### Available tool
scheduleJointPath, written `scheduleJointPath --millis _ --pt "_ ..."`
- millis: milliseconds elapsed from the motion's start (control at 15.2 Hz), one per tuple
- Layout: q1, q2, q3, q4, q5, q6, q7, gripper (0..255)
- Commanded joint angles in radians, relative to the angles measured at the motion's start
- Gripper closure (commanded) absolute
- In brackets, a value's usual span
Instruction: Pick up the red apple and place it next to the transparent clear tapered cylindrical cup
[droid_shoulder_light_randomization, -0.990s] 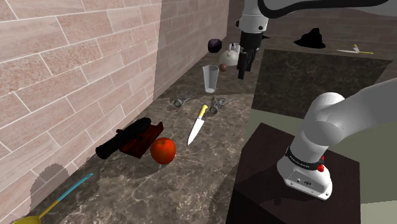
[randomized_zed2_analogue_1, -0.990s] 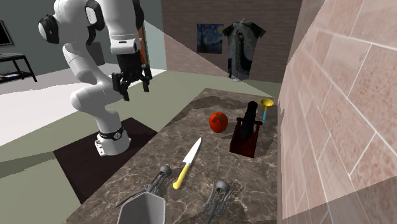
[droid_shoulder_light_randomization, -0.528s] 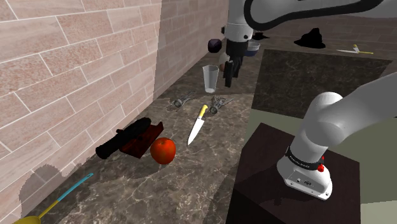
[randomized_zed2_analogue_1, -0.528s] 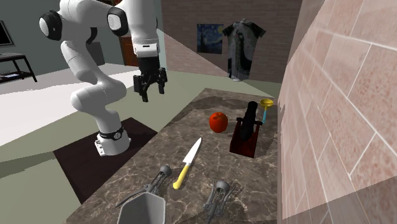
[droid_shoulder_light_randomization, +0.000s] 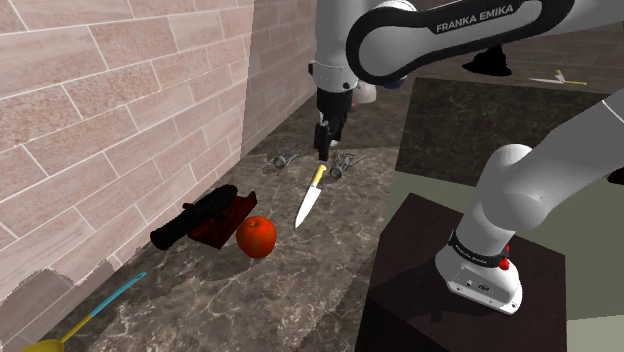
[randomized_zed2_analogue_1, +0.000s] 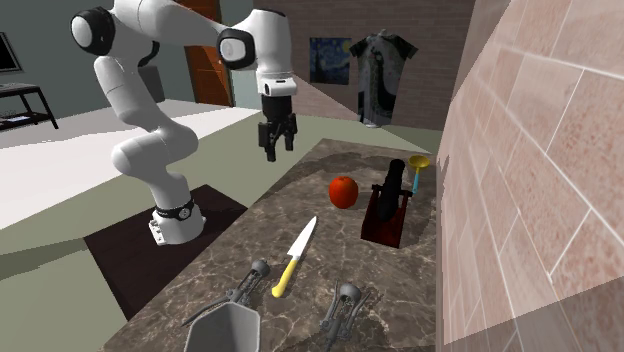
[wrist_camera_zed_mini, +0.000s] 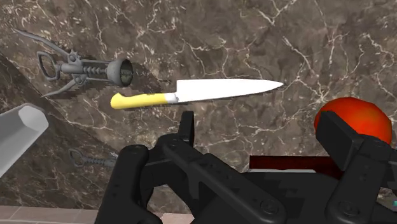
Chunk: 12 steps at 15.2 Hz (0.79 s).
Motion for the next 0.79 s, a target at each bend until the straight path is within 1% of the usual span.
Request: scheduleJointPath --millis 0,198,396,594,726 --pt "0.009 0.039 0.042 0.014 -0.007 0.034 0.035 0" --pt "0.015 0.123 0.110 0.057 -0.035 0.083 0.096 0" --pt "0.018 0.215 0.177 0.109 -0.082 0.124 0.164 0" --pt "0.020 0.316 0.242 0.171 -0.149 0.154 0.242 0" --pt "0.024 0.391 0.282 0.219 -0.208 0.167 0.299 0"
